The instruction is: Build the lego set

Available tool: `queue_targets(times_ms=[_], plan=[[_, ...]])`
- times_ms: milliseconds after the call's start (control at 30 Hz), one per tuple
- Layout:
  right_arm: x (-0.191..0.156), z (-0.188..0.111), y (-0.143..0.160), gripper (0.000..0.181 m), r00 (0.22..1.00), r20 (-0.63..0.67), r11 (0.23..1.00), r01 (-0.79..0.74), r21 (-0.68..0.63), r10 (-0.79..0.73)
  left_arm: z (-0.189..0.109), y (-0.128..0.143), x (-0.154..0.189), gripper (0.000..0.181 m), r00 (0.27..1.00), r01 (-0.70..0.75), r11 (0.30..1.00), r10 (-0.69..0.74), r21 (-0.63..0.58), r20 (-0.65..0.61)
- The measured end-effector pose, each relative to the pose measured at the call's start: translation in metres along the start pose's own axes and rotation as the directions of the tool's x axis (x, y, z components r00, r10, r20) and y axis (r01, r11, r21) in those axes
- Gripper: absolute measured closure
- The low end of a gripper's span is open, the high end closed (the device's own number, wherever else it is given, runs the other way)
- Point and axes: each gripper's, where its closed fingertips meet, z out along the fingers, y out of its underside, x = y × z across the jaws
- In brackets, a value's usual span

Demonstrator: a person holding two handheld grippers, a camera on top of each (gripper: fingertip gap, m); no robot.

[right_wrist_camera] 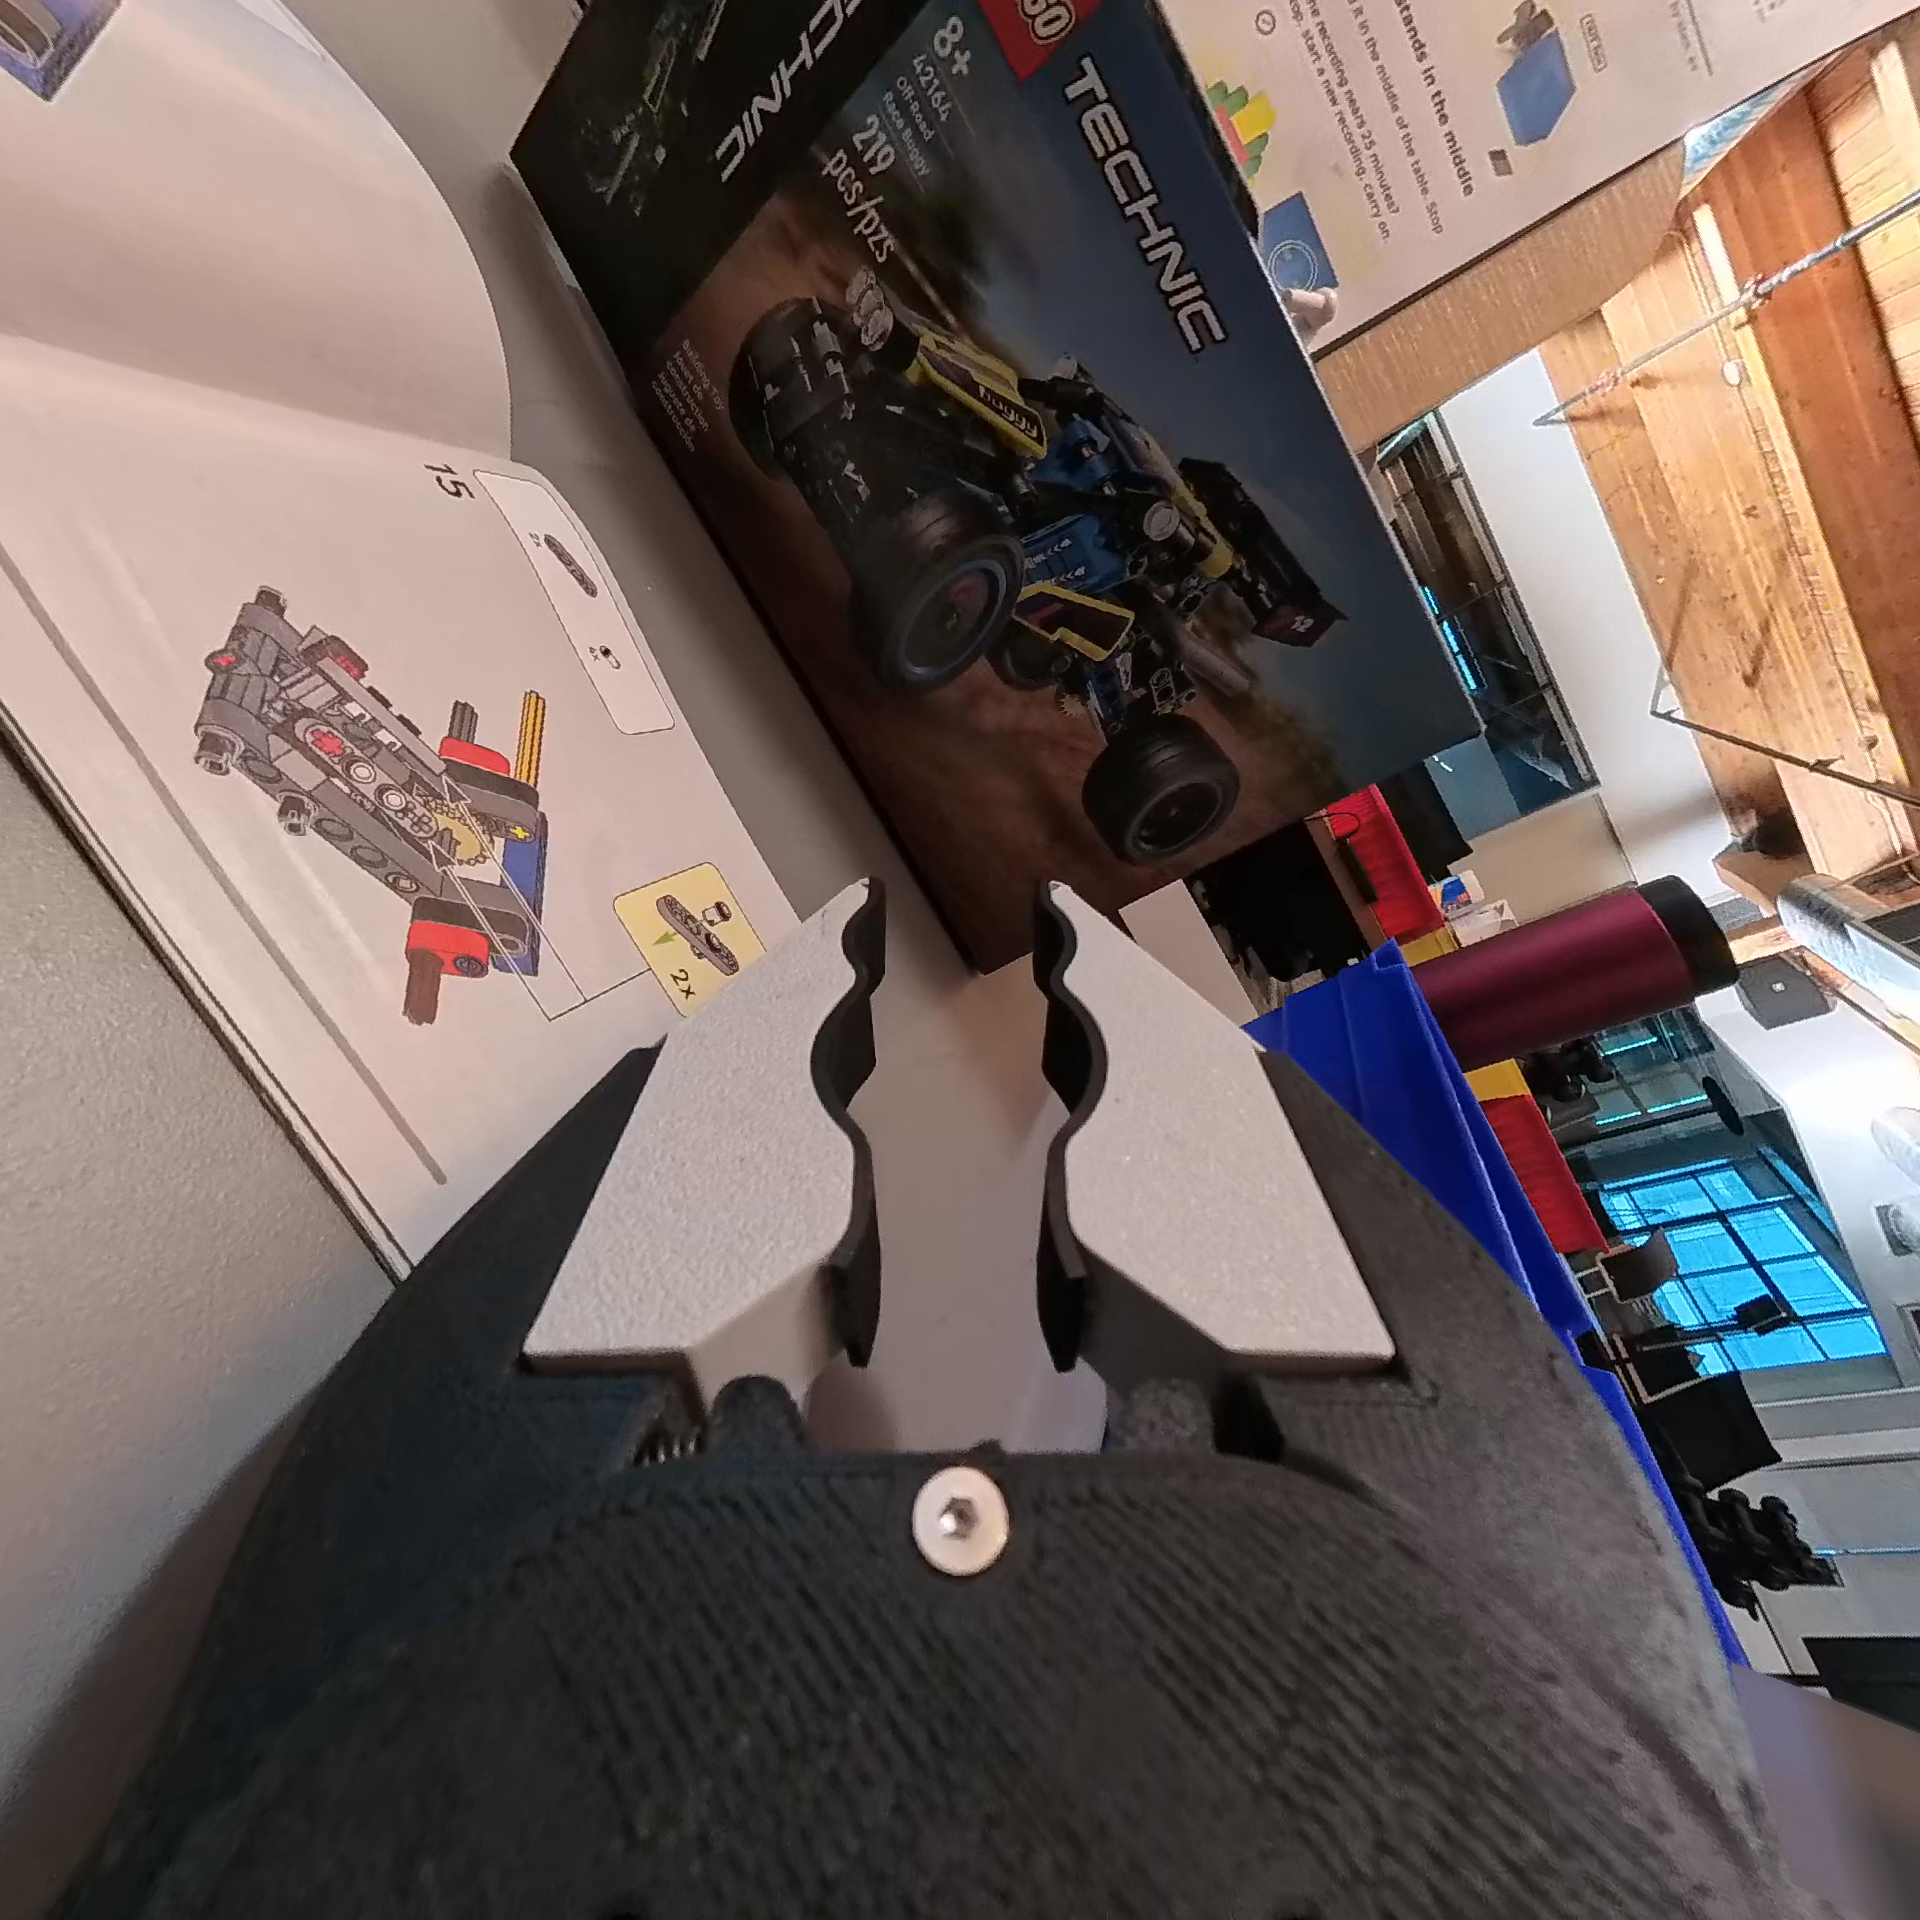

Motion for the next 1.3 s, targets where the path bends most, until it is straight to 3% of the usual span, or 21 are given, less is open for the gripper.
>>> queue_targets(times_ms=[133,367,500,633,800,900,1000,1067,1167,1300], plan=[[-0.001,0.001,0.001,0.155,1.000,0.000,1.000,0.009,-0.006,-0.009,0.011,0.002,0.013,0.170,1.000,-0.014,1.000,0.014,-0.025,0.028],[-0.002,0.001,0.001,0.155,1.000,-0.002,1.000,0.023,-0.008,-0.023,0.028,-0.024,0.022,0.169,0.997,-0.058,0.996,0.055,0.070,0.047],[-0.001,0.001,0.000,0.155,1.000,-0.004,1.000,0.021,-0.006,-0.021,0.001,-0.017,-0.012,0.174,0.979,0.028,0.993,-0.051,0.118,0.196],[-0.002,0.001,0.001,0.155,1.000,0.002,1.000,0.028,-0.009,-0.028,-0.022,0.018,-0.057,0.176,0.905,0.208,0.974,-0.225,0.085,0.362],[-0.003,0.001,0.001,0.155,1.000,0.003,0.999,0.031,-0.011,-0.031,-0.006,0.029,-0.063,0.178,0.898,0.296,0.952,-0.306,0.080,0.317],[-0.003,0.001,0.001,0.156,0.999,0.002,0.999,0.033,-0.012,-0.033,0.008,0.021,-0.057,0.179,0.920,0.262,0.964,-0.265,0.052,0.289],[-0.003,0.002,0.001,0.156,0.999,0.002,0.999,0.037,-0.014,-0.037,0.015,0.001,-0.048,0.175,0.944,0.212,0.972,-0.231,0.103,0.238],[-0.003,0.002,0.001,0.155,0.999,0.001,0.999,0.039,-0.013,-0.039,0.005,-0.002,-0.054,0.176,0.926,0.232,0.961,-0.266,0.154,0.267],[-0.003,0.001,0.001,0.155,0.999,0.000,0.999,0.037,-0.011,-0.037,-0.022,0.018,-0.069,0.178,0.868,0.309,0.934,-0.353,0.177,0.350],[-0.003,0.002,0.001,0.155,0.999,0.002,0.999,0.040,-0.014,-0.040,-0.040,0.050,-0.058,0.177,0.834,0.412,0.903,-0.427,0.120,0.351]])
